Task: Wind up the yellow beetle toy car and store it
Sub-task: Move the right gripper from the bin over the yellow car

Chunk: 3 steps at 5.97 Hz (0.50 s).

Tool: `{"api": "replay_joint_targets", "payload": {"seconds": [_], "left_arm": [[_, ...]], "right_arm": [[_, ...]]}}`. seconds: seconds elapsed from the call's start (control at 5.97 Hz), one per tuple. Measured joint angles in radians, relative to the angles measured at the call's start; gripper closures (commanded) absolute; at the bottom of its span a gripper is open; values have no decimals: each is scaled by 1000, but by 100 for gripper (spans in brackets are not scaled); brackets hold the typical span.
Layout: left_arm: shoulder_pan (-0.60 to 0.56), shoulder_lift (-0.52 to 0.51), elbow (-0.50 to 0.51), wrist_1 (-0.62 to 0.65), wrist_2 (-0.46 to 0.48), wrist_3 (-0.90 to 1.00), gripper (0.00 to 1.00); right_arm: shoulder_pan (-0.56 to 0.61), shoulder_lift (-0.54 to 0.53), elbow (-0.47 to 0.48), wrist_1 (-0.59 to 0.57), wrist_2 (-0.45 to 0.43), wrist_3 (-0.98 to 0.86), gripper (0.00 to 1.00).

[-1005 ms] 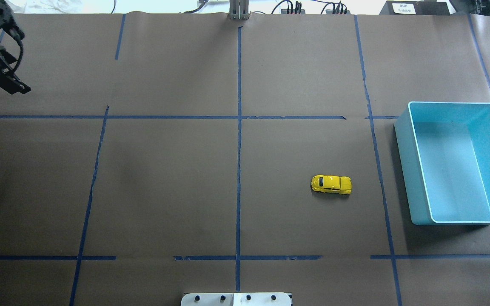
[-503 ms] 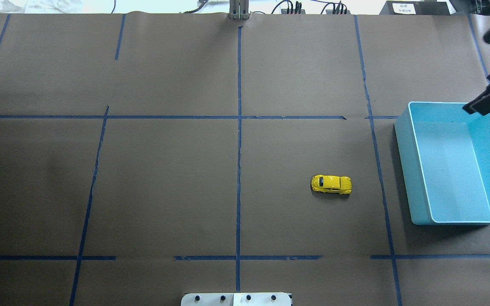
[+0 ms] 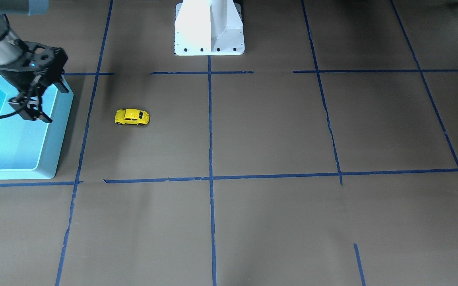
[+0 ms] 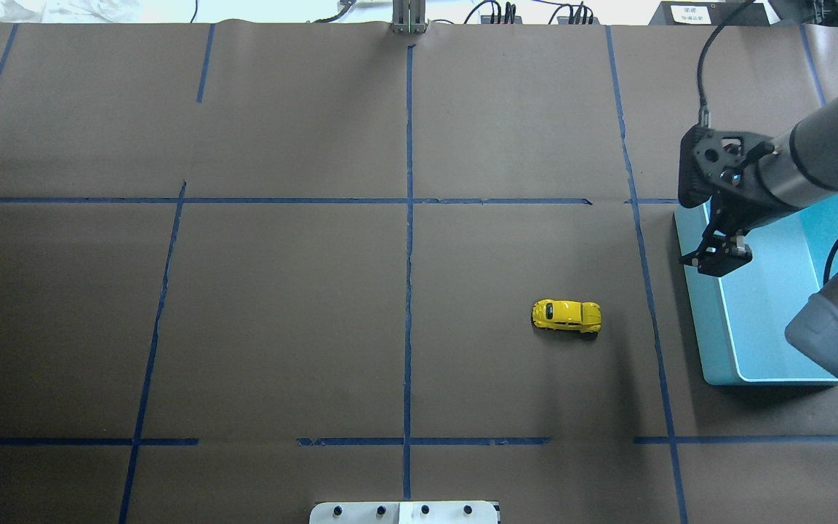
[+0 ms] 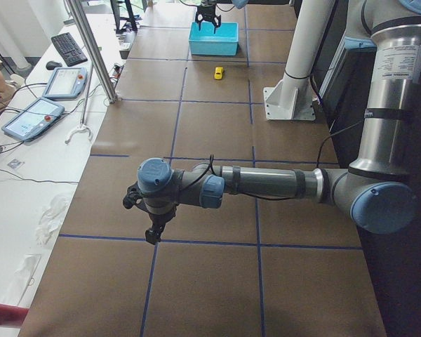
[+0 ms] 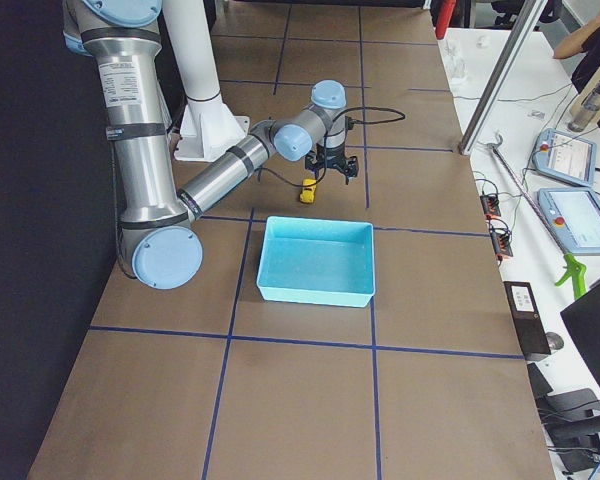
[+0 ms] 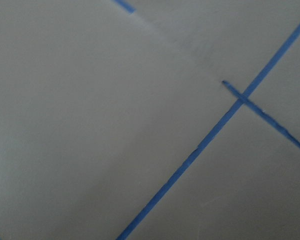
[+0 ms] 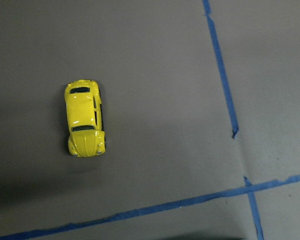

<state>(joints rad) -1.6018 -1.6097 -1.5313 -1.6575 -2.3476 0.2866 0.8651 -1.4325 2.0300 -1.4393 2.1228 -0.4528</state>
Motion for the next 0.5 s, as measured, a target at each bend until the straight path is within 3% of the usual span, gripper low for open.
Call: {"api": "replay_joint_targets", "payload": {"seconds": [0.17,0.5], "left_arm": [[-20,6,5,15,0,-53,0],[-29,8,10,33,1,-188,0]], "right_arm": [[-60,-5,-48,77,-13,-1,0],[-156,-4,-92,113,-24,7,0]]}}
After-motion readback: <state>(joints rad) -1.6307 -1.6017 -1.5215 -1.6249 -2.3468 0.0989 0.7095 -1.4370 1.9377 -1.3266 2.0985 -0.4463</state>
